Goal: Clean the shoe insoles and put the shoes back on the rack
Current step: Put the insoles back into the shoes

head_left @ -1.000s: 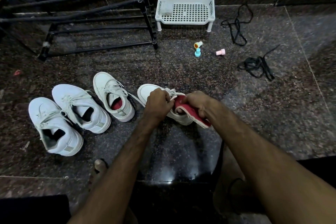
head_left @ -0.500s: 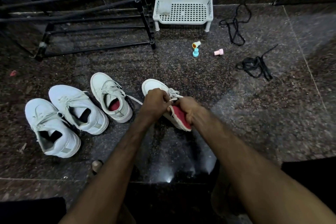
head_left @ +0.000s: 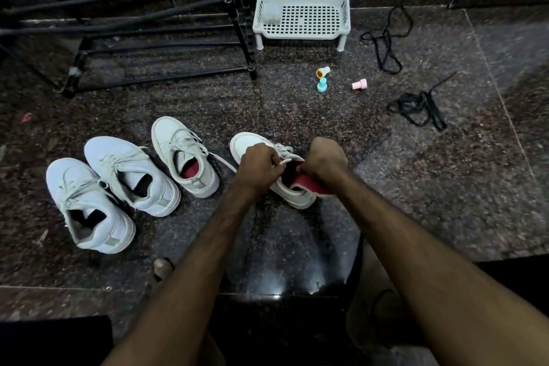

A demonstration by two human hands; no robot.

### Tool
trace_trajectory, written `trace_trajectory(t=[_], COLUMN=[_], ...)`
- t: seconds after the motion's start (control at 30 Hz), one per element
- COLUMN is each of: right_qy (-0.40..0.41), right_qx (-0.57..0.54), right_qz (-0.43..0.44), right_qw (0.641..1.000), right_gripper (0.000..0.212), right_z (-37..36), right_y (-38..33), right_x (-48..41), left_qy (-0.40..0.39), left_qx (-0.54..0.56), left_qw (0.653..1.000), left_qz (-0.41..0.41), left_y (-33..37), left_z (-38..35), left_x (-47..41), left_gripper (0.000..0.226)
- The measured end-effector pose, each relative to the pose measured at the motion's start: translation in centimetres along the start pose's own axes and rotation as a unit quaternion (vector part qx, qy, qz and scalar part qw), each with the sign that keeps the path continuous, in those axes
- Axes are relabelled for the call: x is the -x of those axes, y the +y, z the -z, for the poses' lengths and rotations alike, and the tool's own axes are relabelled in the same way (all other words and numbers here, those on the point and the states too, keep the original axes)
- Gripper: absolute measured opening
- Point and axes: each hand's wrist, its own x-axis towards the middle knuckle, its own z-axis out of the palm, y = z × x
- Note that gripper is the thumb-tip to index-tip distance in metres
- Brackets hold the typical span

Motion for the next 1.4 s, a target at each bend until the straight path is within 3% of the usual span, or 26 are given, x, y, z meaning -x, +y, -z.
trace_trajectory(t=[0.2,0.33,0.47,0.57,0.83,0.97,1.17,1.3,1.4], right_qy=[0.041,0.035,-0.040,-0.107,-0.017,0.013,0.008,-0.065,-0.044], right_qx=[0.019,0.079,0.145,0.115,0.092,0.061,0.088,0.028,0.024], right_qz=[0.033,0.067,0.049,0.026,0.040,0.014,0.063,0.023,0.024], right_qw=[0.998,0.994,0.987,0.987,0.995,0.998,0.994,0.997,0.998], right_gripper=[0.023,0.033,0.051,0.049,0.037,0.053,0.037,0.043,0.029], right_z=[-1.7,-1.4,1.7,2.1,0.0,-0.9,0.1,1.8,1.4], right_y=[-1.6,-2.2,0.1,1.3,-0.5,-1.2,-1.3,0.4,0.6], right_x=[0.0,0.4,0.8,0.6,1.6,0.7,0.4,0.6,1.0], left_qy=[0.001,0.002,0.003,0.007,0.014,0.009,0.011,0.022,0.023], left_qx=[-0.004,-0.003,-0.009,-0.007,-0.011,-0.009,-0.010,-0.003,0.002], left_qw=[1.000,1.000,1.000,1.000,1.000,1.000,1.000,0.999,0.999], left_qz=[0.008,0.008,0.011,0.010,0.011,0.013,0.020,0.033,0.037], left_y=[0.3,0.1,0.2,0.2,0.2,0.3,0.4,0.2,0.0], left_z=[-0.2,-0.4,-0.3,-0.5,-0.5,-0.5,-0.6,-0.7,-0.9], left_x=[0.0,-0.2,-0.1,-0.1,0.1,0.3,0.5,0.6,0.7], left_gripper=[0.011,0.010,0.014,0.013,0.013,0.012,0.011,0.010,0.009])
